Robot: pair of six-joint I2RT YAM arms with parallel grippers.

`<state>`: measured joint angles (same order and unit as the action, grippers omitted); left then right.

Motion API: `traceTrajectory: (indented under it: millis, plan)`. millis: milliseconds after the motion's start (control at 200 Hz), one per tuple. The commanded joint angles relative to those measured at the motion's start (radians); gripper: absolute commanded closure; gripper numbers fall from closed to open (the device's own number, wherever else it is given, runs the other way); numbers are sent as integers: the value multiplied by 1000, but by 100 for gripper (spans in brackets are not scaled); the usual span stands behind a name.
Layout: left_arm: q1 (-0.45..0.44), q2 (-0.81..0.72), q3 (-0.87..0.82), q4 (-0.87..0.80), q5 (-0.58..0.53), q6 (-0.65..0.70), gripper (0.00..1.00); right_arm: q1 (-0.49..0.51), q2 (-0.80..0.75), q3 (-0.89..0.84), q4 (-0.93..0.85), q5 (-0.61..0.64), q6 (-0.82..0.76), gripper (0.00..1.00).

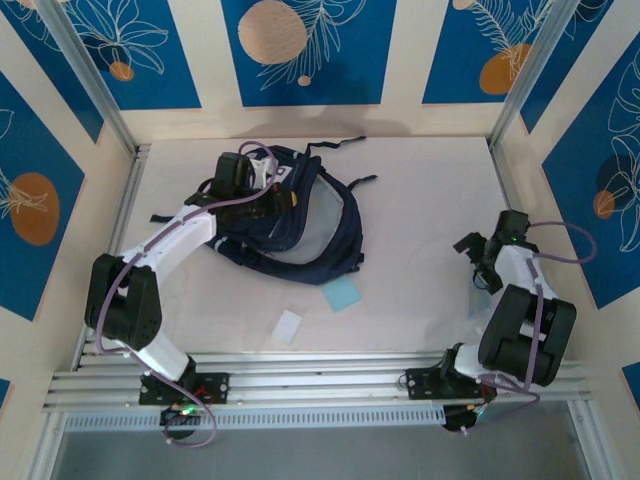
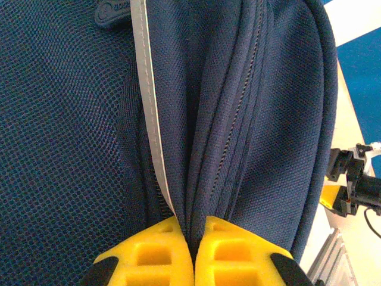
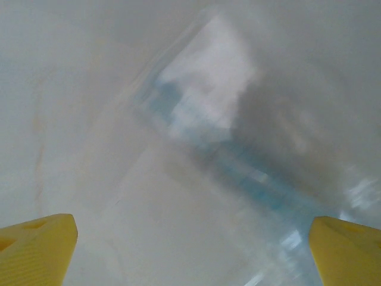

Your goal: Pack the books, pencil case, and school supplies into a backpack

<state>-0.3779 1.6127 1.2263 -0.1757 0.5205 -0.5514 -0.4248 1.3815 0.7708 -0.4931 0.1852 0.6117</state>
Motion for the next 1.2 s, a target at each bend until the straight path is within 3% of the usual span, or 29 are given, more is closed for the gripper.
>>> traceTrajectory:
  millis: [0, 115, 270, 320, 525, 845, 1015, 1195]
  plan:
    - [0, -36, 4, 25, 52, -5, 100, -61, 55, 13, 1, 11, -40, 1]
    - [0, -40, 5, 20, 55, -1, 100, -84, 81, 4, 12, 46, -35, 1]
    - [0, -34, 4, 30, 59, -7, 100, -60, 115, -19, 10, -64, -25, 0]
    - [0, -31, 4, 32, 63, -10, 100, -17, 101, -15, -18, -36, -14, 1]
    - [0, -34, 0, 39, 68, -21, 100, 146, 66, 4, -21, -138, 60, 1]
    - [0, -62, -17, 25, 50, -2, 100, 444, 200, 114, 39, -159, 219, 0]
    - [0, -69, -22, 16, 44, 13, 100, 515, 229, 230, -51, -120, 158, 1]
    - [0, -73, -21, 15, 43, 18, 100, 448, 180, 283, -157, 46, -53, 1]
